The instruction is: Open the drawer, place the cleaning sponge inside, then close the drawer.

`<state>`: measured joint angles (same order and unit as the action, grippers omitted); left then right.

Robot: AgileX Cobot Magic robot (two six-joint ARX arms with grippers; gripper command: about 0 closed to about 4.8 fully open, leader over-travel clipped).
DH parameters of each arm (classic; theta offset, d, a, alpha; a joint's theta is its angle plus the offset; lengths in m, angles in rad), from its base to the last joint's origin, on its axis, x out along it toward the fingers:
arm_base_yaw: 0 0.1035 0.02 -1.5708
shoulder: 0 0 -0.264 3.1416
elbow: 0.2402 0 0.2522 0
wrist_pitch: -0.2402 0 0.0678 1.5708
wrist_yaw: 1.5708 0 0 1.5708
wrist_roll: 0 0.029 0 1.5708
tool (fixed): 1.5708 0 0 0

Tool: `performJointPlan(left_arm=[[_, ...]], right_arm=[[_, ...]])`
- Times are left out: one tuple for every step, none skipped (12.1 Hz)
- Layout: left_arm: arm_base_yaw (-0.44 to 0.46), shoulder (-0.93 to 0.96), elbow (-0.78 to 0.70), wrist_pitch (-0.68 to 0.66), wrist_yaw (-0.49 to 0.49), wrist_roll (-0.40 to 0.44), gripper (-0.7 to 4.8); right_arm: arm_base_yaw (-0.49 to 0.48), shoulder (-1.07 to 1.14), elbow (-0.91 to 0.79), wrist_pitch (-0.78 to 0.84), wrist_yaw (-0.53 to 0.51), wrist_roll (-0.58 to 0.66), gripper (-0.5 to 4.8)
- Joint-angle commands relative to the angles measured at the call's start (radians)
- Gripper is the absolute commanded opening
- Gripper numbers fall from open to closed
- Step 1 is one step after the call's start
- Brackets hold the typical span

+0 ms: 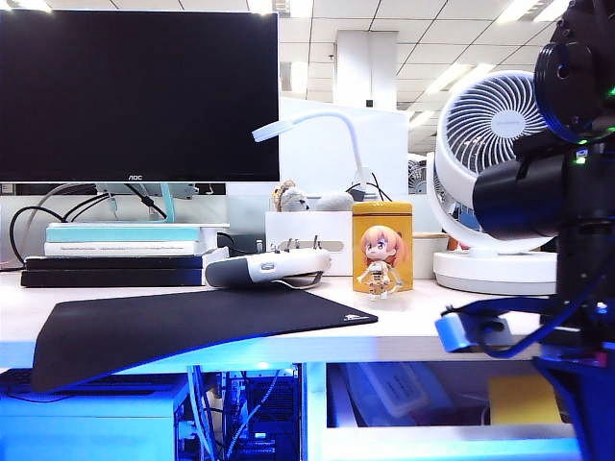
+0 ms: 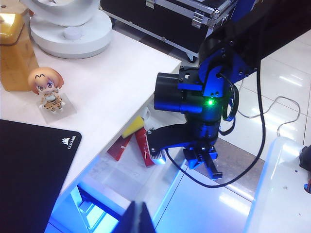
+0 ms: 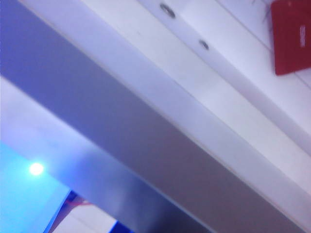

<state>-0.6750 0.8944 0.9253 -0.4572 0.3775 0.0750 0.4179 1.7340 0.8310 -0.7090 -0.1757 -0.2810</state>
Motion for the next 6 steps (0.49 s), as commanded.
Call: performJointPlan(left_arm=[[0.0, -0.002, 0.005, 0.009, 0.001, 0.003, -0.06], [0.0, -0.002, 0.005, 0.009, 0.001, 0.003, -0.06], [0.0, -0.002, 0.005, 0.009, 0.001, 0.003, -0.06], [0.0, -0.002, 0.005, 0.009, 0.001, 0.003, -0.06], [0.0, -0.002, 0.005, 0.009, 0.001, 0.002, -0.06], [0.0, -0.002, 0.005, 0.009, 0.001, 0.0, -0.06]], right_arm=[[0.0, -0.002, 0.002, 0.047, 0.023, 0.026, -0.08], [0.0, -0.002, 0.002, 0.068, 0.029, 0.027, -0.08], [0.0, -0.002, 0.002, 0.098, 0.029, 0.027, -0.08], [0.0, -0.002, 0.002, 0.125, 0.035, 0.042, -0.08], [0.0, -0.002, 0.002, 0.141, 0.048, 0.053, -0.08], [0.0, -0.002, 0.002, 0.164, 0.048, 0.054, -0.08]])
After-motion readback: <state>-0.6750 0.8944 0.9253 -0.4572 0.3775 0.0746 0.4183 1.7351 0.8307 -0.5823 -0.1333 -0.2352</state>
